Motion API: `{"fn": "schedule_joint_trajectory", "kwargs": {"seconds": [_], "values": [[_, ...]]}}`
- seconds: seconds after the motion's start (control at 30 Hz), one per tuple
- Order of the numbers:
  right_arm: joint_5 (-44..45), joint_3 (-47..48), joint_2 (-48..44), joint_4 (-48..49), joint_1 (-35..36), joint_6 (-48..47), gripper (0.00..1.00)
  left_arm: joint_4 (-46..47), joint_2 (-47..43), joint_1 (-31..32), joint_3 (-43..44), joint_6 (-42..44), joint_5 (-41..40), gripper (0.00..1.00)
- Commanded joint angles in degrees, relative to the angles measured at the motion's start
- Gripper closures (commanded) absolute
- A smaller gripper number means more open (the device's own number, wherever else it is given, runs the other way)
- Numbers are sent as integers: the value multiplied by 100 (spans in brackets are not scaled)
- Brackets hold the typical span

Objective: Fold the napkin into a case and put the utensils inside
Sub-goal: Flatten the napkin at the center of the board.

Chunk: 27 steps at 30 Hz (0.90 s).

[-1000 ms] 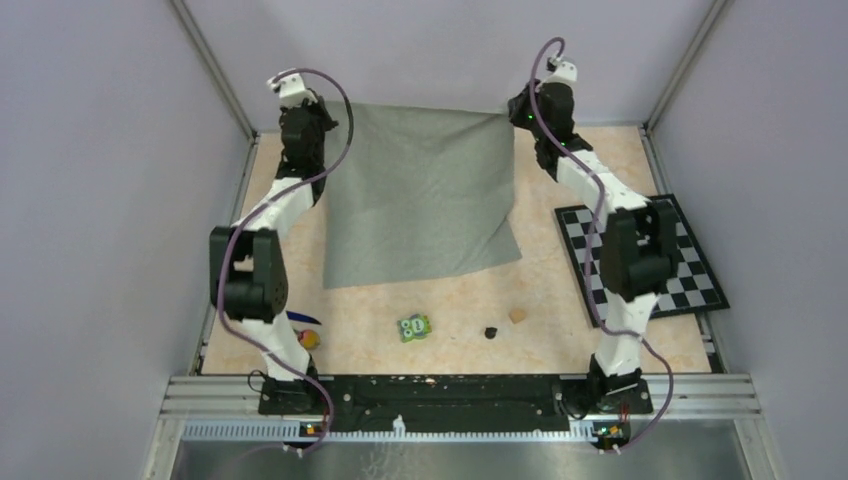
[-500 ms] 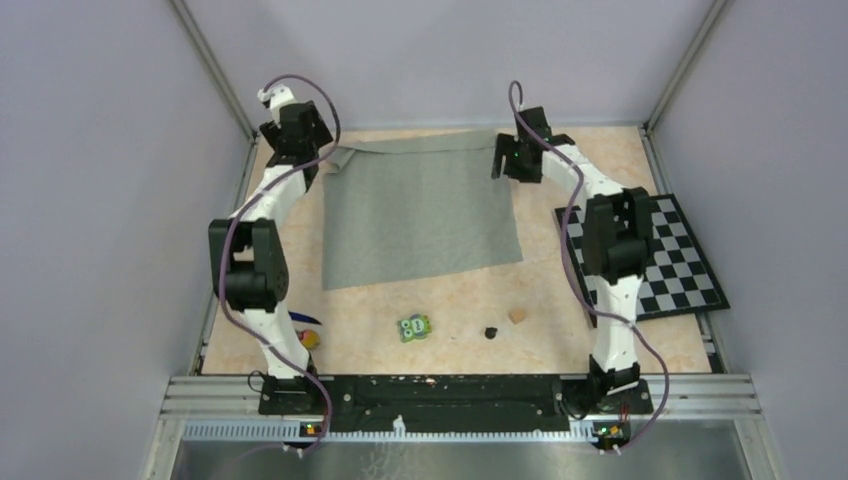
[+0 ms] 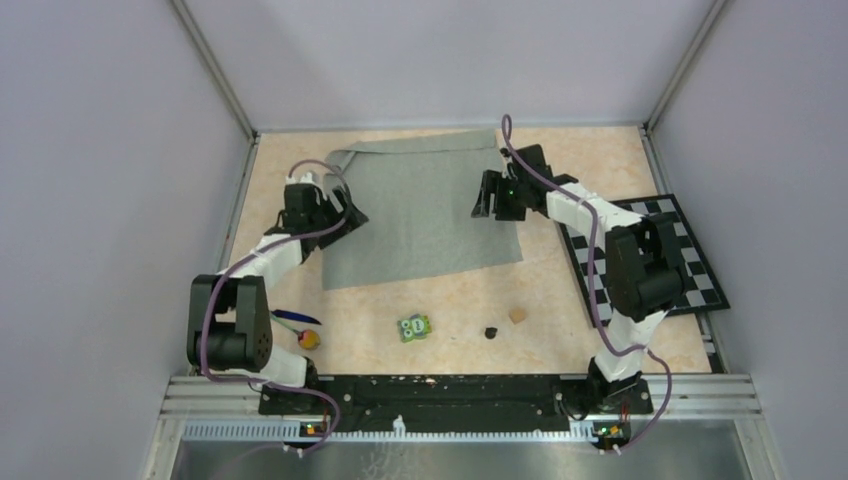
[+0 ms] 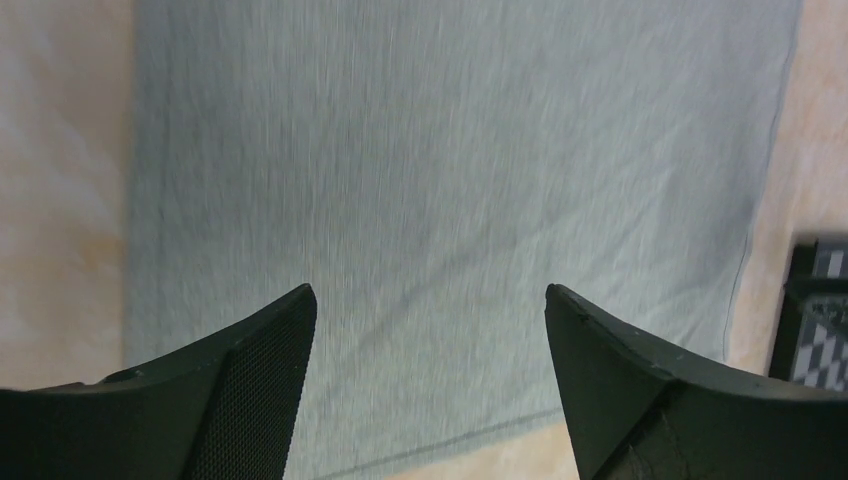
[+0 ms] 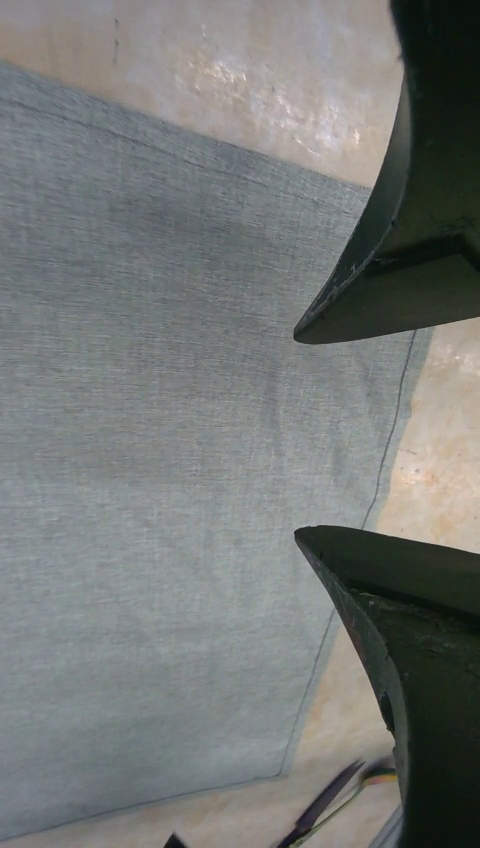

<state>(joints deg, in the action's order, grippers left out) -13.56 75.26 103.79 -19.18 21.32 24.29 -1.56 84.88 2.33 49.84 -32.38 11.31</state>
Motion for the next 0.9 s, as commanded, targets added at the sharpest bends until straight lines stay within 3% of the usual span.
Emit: {"fn": "schedule_joint_trajectory", "kwargs": {"seconds": [0.0,0.4,0.67,0.77,0.87], "values": [[-233,-207,47,572,92,128,34,588,-70,71,-628,-577,874,12],[75,-1813,-230,1120,219,356,35,-559,-671,138,-1969,-1301,153,9],[-136,-3356,-1816,1000,452,765,35,-1867,-2584,145,-2526,-1569,595,8],[-203,-3288,-2494,797,447,800,32,-1853,-3375,140,-2399,-1358,828,8],[72,-2403,-2332,867,329,704,27,-1108,-3694,136,-2136,-1455,594,6]]}}
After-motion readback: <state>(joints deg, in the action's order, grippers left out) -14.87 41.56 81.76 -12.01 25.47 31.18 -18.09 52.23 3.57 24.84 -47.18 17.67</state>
